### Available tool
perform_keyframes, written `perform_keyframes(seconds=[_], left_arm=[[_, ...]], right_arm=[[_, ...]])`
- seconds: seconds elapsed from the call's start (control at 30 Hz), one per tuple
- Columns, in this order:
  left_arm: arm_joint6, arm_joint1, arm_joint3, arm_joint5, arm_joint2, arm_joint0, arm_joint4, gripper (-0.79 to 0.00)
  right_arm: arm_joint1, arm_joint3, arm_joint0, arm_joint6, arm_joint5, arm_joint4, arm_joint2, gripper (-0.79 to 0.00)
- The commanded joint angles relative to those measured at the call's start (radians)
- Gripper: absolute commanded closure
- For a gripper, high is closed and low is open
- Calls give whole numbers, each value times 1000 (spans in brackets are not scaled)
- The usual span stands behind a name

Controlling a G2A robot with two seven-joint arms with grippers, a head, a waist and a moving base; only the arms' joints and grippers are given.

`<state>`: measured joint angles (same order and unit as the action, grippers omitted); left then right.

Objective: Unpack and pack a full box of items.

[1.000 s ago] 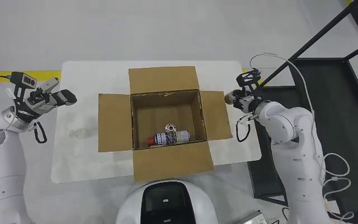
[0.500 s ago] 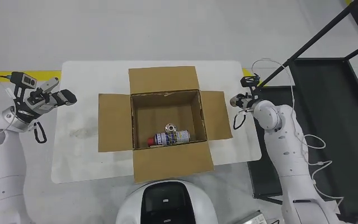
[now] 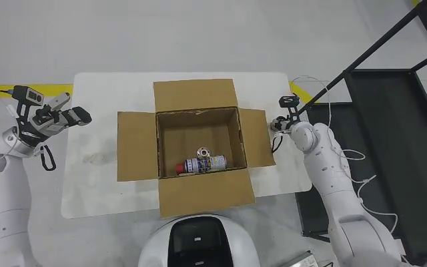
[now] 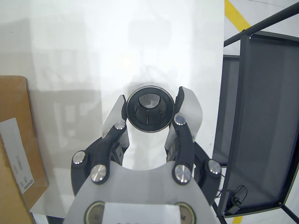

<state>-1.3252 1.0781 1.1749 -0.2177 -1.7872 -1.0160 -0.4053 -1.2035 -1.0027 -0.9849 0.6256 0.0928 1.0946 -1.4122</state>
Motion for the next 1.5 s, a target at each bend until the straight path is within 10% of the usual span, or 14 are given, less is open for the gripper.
perform_keyframes(seconds=[0.0,0.03,0.33,0.6,0.8,1.47], left_arm=[[0,0,0,0,0,0,0,-785],[0,0,0,0,0,0,0,-785],[0,0,0,0,0,0,0,-785],[0,0,0,0,0,0,0,-785],[0,0,0,0,0,0,0,-785],[0,0,0,0,0,0,0,-785]], right_arm=[[-1,8,2,-9,-4,2,7,-557],[-2,9,1,-12,-5,3,10,-785],[6,-99,-54,-46,-62,-3,-26,-785],[25,-587,-273,-45,-158,28,-124,-785],[25,-788,-314,46,-45,6,-64,-785],[-9,-820,-232,167,12,82,284,-785]])
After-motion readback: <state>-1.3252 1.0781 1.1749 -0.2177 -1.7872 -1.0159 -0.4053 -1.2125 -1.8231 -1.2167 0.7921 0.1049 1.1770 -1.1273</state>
